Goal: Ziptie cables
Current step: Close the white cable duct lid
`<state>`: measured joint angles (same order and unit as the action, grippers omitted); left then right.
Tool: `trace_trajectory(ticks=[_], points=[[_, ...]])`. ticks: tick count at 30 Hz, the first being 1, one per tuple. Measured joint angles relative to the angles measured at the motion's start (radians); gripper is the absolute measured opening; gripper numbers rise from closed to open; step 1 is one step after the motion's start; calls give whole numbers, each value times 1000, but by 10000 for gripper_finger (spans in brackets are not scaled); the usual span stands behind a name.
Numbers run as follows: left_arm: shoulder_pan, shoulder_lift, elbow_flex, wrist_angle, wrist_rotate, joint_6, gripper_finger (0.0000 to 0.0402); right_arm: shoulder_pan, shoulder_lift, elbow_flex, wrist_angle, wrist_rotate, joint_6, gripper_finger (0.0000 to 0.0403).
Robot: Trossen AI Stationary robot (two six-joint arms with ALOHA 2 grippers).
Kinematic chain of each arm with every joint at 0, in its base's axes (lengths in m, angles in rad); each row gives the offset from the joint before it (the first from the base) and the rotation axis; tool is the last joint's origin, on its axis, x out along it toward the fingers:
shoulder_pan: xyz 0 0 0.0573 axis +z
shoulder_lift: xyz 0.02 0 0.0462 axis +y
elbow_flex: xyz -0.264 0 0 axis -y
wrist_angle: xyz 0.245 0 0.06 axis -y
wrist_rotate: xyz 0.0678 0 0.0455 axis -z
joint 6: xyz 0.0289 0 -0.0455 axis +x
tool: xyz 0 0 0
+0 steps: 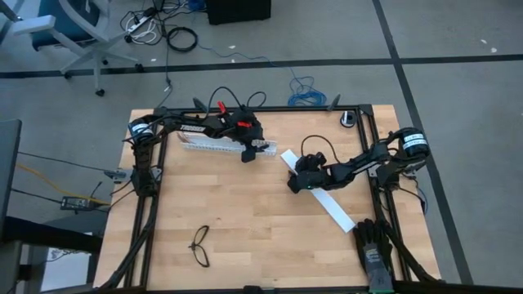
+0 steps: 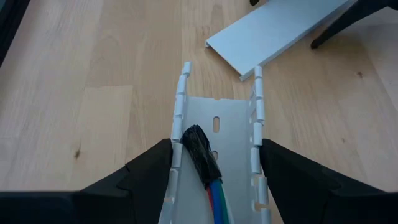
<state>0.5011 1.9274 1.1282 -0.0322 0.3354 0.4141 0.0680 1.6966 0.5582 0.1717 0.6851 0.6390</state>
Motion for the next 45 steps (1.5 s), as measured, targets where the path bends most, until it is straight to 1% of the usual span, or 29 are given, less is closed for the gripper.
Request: trace_trajectory(ticks=[4,9,15,18,21,25,28,35,42,45], points=[[0,0,-1,4,0,-3,254,-11,0,-10,1,-20,28,326],[0,0,-1,3,4,-22,254,-29,0,-21,12,-72,27,290],[1,1,0,-5,30,-29,254,-37,0,-24,32,-91,-26,237],[1,1,0,-14,37,-24,254,-38,0,-24,39,-96,-52,221],[1,0,0,-29,58,-22,254,-38,-2,-25,46,-101,-76,223],[-6,-1,1,-72,102,10,254,-38,-22,-27,57,-106,-121,243],[-18,-2,1,-97,104,20,254,-37,-50,-29,42,-122,-171,243],[-53,-1,-1,-120,102,28,254,-37,-100,-30,40,-165,-256,222],[-70,0,-1,-123,96,29,254,-30,-159,-30,56,-170,-283,236],[-74,0,-1,-124,90,29,254,-29,-188,-29,63,-198,-301,235]])
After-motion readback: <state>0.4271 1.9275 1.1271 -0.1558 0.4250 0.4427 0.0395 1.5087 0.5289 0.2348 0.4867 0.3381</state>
